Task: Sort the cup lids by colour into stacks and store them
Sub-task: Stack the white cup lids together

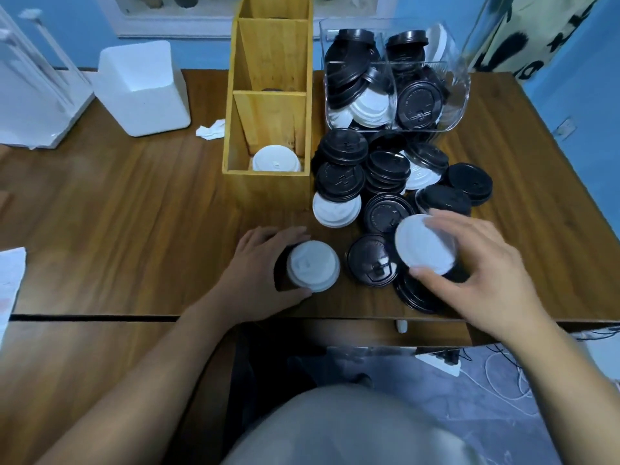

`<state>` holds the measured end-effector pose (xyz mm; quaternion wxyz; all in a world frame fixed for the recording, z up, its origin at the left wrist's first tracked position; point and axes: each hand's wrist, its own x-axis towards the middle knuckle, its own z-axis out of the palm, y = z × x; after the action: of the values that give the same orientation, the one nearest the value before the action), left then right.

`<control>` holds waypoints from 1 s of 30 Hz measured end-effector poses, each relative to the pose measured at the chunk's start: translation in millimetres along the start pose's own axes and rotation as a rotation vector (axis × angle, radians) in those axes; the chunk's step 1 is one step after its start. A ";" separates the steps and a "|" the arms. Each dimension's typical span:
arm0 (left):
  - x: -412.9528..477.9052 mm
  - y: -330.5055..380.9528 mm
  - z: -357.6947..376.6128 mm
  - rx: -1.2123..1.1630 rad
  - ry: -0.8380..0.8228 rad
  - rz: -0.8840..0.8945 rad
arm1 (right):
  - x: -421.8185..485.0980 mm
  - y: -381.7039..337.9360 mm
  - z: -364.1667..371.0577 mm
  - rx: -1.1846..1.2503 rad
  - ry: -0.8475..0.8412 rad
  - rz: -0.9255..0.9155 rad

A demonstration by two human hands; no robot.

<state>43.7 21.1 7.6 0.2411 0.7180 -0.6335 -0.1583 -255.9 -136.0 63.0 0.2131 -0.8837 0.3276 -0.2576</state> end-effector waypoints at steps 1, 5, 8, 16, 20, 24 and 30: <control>0.0 -1.5 -0.6 -0.003 -0.023 0.002 | 7.0 -13.2 11.3 0.025 -0.061 -0.095; -0.7 -5.4 1.4 0.002 -0.002 0.035 | 31.2 -46.9 63.9 0.030 -0.317 -0.280; 0.0 -5.8 2.4 0.004 0.017 0.024 | 41.5 -52.5 88.0 -0.049 -0.405 -0.285; 1.3 -9.9 3.5 -0.033 0.011 0.023 | 49.0 -51.1 96.7 -0.162 -0.462 -0.327; 0.2 -14.7 5.1 -0.035 -0.016 0.045 | 47.3 -52.3 101.2 -0.162 -0.419 -0.361; -0.6 -18.9 3.9 -0.043 -0.016 0.098 | 44.7 -52.5 105.4 -0.126 -0.353 -0.350; -1.0 -18.4 8.8 0.006 0.027 0.114 | 49.4 -52.6 107.2 -0.120 -0.387 -0.258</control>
<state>54.2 22.3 -9.8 0.2561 0.6834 -0.6707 -0.1326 -135.2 -111.3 24.1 0.1845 -0.9621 0.1800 -0.0886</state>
